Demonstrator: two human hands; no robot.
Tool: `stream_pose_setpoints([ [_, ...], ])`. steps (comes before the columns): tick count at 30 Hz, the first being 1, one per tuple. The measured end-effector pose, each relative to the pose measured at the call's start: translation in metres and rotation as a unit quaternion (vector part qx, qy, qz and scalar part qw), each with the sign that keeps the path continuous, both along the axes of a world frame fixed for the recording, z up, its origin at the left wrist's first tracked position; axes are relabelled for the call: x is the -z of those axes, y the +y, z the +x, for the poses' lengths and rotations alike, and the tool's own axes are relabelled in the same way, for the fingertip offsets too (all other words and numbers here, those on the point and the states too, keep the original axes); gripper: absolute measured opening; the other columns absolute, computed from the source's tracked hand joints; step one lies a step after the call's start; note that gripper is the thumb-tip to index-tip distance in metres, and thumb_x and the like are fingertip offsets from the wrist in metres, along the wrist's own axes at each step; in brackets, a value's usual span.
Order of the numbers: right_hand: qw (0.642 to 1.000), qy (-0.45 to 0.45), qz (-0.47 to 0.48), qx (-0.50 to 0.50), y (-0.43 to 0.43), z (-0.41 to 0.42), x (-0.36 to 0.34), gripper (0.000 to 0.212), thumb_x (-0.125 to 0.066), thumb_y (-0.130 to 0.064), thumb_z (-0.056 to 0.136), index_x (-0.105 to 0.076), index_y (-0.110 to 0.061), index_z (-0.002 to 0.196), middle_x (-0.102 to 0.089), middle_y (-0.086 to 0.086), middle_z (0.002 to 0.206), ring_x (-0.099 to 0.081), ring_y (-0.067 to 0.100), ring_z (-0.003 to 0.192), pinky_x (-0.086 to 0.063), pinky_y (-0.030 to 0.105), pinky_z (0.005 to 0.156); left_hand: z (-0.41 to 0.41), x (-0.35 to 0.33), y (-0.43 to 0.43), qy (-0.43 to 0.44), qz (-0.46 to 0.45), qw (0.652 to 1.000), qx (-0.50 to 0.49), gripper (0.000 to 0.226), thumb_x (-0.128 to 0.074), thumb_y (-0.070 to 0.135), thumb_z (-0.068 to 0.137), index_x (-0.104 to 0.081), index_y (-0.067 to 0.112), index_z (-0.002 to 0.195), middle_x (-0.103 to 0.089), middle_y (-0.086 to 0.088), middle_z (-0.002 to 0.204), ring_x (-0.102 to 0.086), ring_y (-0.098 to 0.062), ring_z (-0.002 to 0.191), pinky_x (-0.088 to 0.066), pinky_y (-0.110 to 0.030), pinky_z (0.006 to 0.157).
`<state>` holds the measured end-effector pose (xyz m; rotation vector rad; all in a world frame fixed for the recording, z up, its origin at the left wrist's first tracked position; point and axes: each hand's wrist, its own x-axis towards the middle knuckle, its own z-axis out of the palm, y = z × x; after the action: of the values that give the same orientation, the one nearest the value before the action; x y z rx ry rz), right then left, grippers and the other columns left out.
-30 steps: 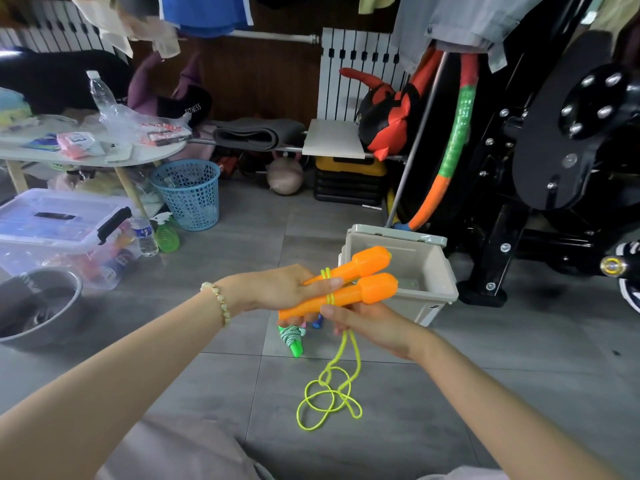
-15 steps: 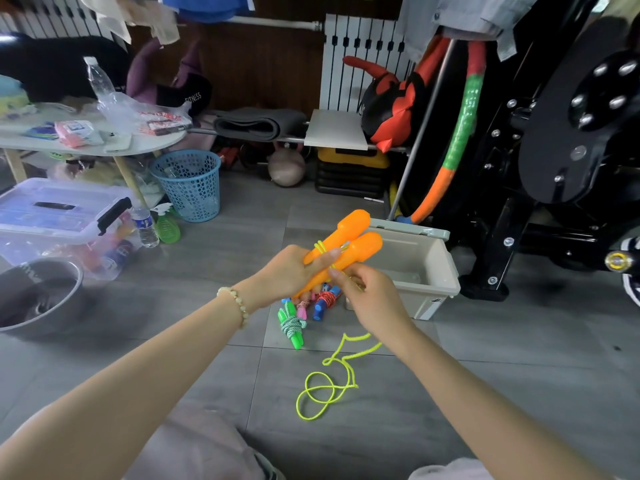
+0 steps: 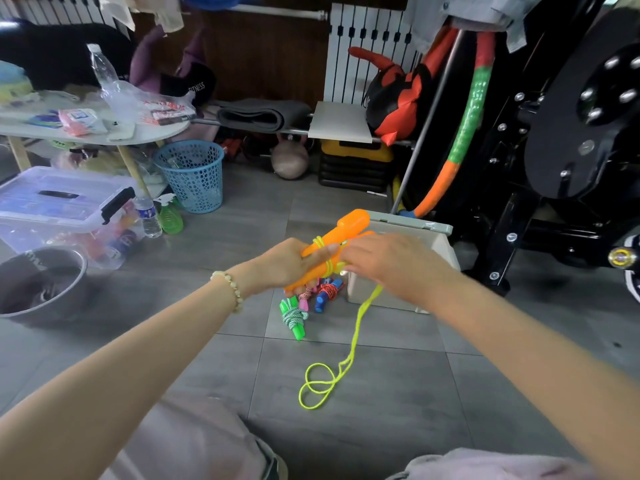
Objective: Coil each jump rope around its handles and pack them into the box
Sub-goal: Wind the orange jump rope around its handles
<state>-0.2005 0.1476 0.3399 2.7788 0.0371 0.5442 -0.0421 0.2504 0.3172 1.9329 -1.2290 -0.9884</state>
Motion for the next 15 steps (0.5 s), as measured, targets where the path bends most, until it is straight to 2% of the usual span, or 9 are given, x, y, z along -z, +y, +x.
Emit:
stream_pose_setpoints([
  [1, 1.000, 0.006, 0.006, -0.030, -0.002, -0.001, -0.008, 0.017, -0.073, -0.018, 0.072, -0.071, -0.019, 0.088, -0.065, -0.006, 0.070, -0.064, 0.016, 0.058, -0.035, 0.019, 0.038, 0.000, -0.003, 0.001, 0.001, 0.008, 1.000, 0.017, 0.058, -0.039, 0.051, 0.096, -0.053, 0.008, 0.061, -0.053, 0.003, 0.041, -0.046, -0.011, 0.035, -0.040, -0.019, 0.039],
  [2, 0.998, 0.020, 0.028, -0.048, -0.003, -0.001, -0.018, 0.017, -0.060, -0.024, 0.080, -0.072, -0.020, 0.092, -0.067, -0.005, 0.074, -0.065, 0.017, 0.061, -0.040, 0.021, 0.039, 0.001, -0.007, 0.001, 0.000, 0.015, 0.999, 0.033, 0.058, -0.038, 0.052, 0.095, -0.054, 0.009, 0.062, -0.054, 0.004, 0.043, -0.046, -0.010, 0.036, -0.041, -0.019, 0.040],
  [4, 0.992, 0.049, 0.103, -0.048, -0.005, -0.002, -0.030, 0.032, -0.045, -0.035, 0.086, -0.072, -0.021, 0.095, -0.068, -0.003, 0.079, -0.066, 0.020, 0.068, -0.048, 0.029, 0.044, 0.003, -0.013, 0.005, 0.010, 0.027, 0.998, 0.060, 0.058, -0.037, 0.055, 0.095, -0.056, 0.011, 0.063, -0.054, 0.003, 0.047, -0.046, -0.011, 0.038, -0.041, -0.020, 0.041],
  [6, 0.977, 0.060, 0.203, 0.005, -0.006, -0.001, -0.040, 0.030, -0.050, -0.041, 0.088, -0.071, -0.021, 0.097, -0.067, -0.003, 0.085, -0.064, 0.020, 0.078, -0.050, 0.037, 0.059, 0.006, -0.018, 0.008, 0.046, 0.030, 0.996, 0.072, 0.055, -0.036, 0.056, 0.094, -0.057, 0.013, 0.067, -0.055, 0.000, 0.054, -0.046, -0.011, 0.040, -0.040, -0.020, 0.041],
  [8, 0.958, 0.063, 0.277, 0.041, -0.009, -0.002, -0.042, 0.020, -0.061, -0.035, 0.087, -0.069, -0.018, 0.093, -0.064, -0.005, 0.085, -0.060, 0.018, 0.078, -0.047, 0.041, 0.070, 0.007, -0.020, 0.011, 0.054, 0.025, 0.995, 0.078, 0.052, -0.036, 0.055, 0.094, -0.056, 0.013, 0.069, -0.055, 0.000, 0.057, -0.046, -0.011, 0.041, -0.040, -0.021, 0.040],
  [12, 0.945, 0.099, 0.308, 0.052, -0.005, 0.004, -0.038, 0.022, -0.063, -0.038, 0.086, -0.061, -0.019, 0.075, -0.057, -0.004, 0.071, -0.050, 0.012, 0.066, -0.038, 0.032, 0.061, 0.004, -0.021, 0.014, 0.019, 0.029, 0.992, 0.118, 0.052, -0.042, 0.050, 0.095, -0.053, 0.010, 0.064, -0.056, 0.002, 0.052, -0.049, -0.010, 0.039, -0.041, -0.019, 0.040],
  [15, 0.932, 0.130, 0.322, 0.098, -0.002, 0.007, -0.039, 0.024, -0.062, -0.044, 0.084, -0.057, -0.026, 0.069, -0.055, -0.003, 0.063, -0.047, 0.010, 0.061, -0.032, 0.027, 0.056, 0.003, -0.024, 0.018, -0.001, 0.026, 0.989, 0.145, 0.052, -0.042, 0.046, 0.097, -0.053, 0.011, 0.060, -0.055, 0.004, 0.047, -0.049, -0.009, 0.037, -0.040, -0.018, 0.041],
])
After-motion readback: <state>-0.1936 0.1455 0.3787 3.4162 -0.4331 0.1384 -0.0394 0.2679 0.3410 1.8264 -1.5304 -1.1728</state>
